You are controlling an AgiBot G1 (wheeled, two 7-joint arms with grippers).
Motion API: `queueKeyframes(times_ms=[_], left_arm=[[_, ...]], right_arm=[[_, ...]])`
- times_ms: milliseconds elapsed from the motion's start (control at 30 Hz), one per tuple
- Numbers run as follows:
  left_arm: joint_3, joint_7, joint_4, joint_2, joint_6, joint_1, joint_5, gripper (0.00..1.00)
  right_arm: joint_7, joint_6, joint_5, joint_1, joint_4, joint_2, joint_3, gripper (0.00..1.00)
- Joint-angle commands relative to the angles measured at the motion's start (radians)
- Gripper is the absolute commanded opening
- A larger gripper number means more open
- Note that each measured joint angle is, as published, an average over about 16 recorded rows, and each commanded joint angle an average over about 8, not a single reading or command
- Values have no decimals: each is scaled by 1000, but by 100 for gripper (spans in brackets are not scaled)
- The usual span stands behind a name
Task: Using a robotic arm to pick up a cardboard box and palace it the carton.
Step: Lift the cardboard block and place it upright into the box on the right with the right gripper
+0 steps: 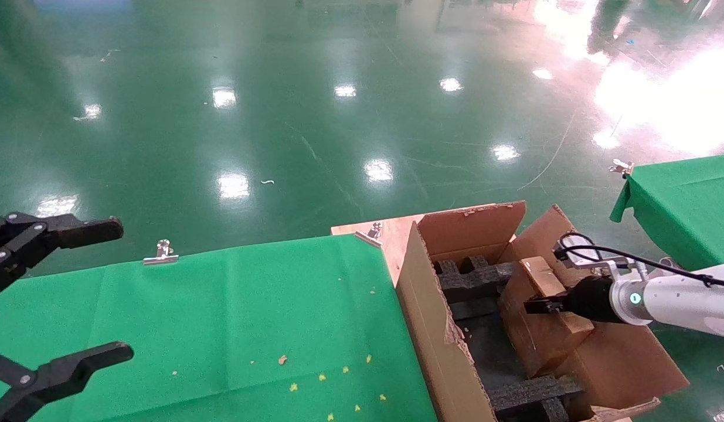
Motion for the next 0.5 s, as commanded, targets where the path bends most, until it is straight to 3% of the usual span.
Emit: queueKeyframes(times_ms=[33,500], left_arm=[[0,0,0,0,0,0,0,100],[0,0,0,0,0,0,0,100]], right_arm=[[-14,-1,11,-12,-17,-12,7,0],[-142,-74,94,-103,-207,-115,62,0]])
